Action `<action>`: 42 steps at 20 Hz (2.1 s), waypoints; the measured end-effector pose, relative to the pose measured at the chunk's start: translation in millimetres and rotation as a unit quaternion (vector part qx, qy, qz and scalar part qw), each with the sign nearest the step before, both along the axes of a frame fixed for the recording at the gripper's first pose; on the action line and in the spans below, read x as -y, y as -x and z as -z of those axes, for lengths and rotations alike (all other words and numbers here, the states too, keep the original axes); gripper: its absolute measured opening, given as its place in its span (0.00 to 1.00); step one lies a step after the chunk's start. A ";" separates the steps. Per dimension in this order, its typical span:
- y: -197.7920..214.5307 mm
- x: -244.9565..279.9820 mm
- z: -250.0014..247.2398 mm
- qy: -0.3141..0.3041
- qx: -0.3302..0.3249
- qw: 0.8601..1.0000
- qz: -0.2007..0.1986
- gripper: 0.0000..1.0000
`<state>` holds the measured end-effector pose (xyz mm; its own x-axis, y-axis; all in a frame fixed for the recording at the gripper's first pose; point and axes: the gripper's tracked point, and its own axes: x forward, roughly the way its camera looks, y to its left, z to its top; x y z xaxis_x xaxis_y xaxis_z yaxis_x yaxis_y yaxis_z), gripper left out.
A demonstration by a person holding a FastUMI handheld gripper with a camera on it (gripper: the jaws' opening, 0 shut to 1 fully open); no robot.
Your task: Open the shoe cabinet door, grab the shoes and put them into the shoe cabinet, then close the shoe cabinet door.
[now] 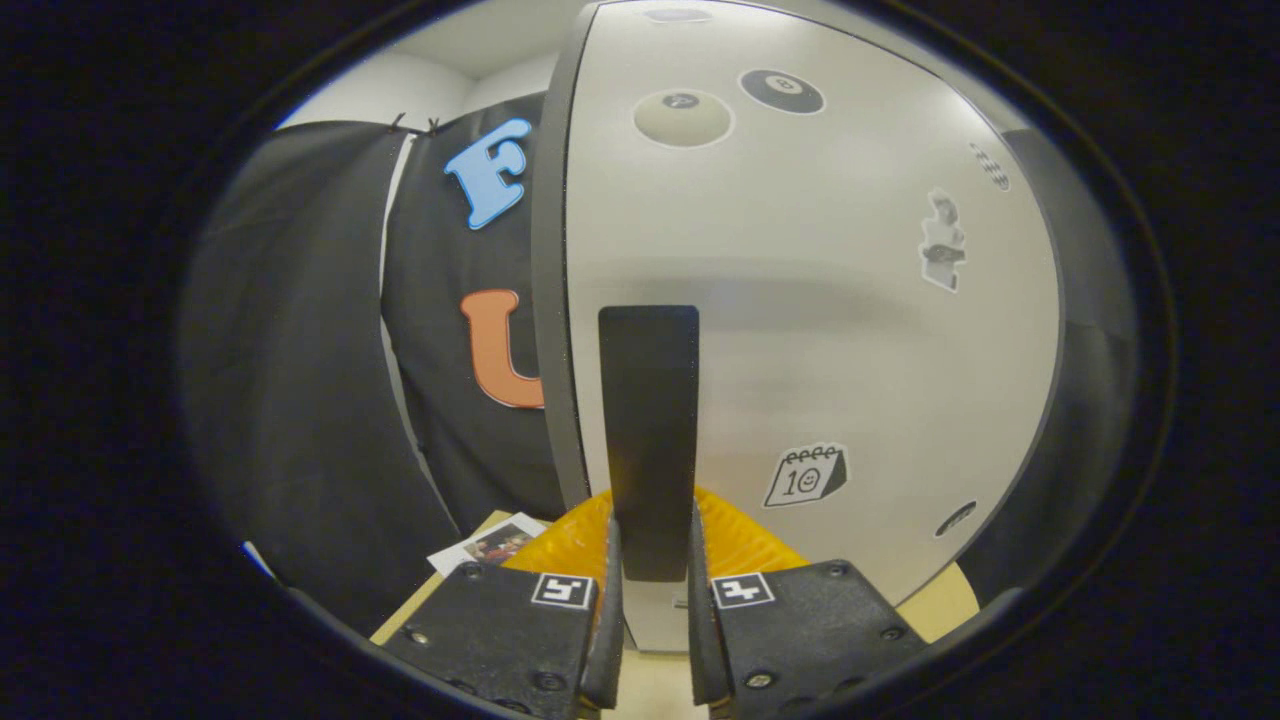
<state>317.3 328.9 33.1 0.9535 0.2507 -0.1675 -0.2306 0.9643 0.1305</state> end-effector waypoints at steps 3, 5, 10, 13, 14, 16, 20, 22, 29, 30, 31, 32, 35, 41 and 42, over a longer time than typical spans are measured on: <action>29.3 7.2 3.2 -0.007 0.000 1.000 -0.022 0.28; 48.9 14.6 6.1 -0.003 0.005 0.999 -0.033 0.27; 113.6 48.7 12.4 -0.004 0.013 0.999 -0.053 0.26; 147.5 77.1 15.1 -0.012 0.010 0.998 -0.054 0.25; 158.1 87.4 19.0 -0.011 0.010 0.999 -0.052 0.25; 173.1 106.4 22.6 -0.007 0.012 0.999 -0.043 0.25; 198.4 141.4 24.9 -0.009 0.009 0.999 -0.031 0.24; 209.2 156.5 26.1 -0.015 0.010 0.999 -0.027 0.23; 241.2 230.3 33.6 0.005 0.010 1.000 0.016 0.20; 244.5 240.3 33.9 0.014 0.010 1.000 0.019 0.18; 247.3 250.7 34.4 0.015 0.009 1.000 0.023 0.17; 249.1 261.6 33.6 0.015 0.006 1.000 0.027 0.15; 253.9 299.7 37.6 0.022 -0.001 0.998 0.050 0.11; 249.1 369.8 42.1 0.039 -0.005 0.994 0.098 0.04; 247.6 381.7 42.3 0.037 -0.006 0.994 0.102 0.04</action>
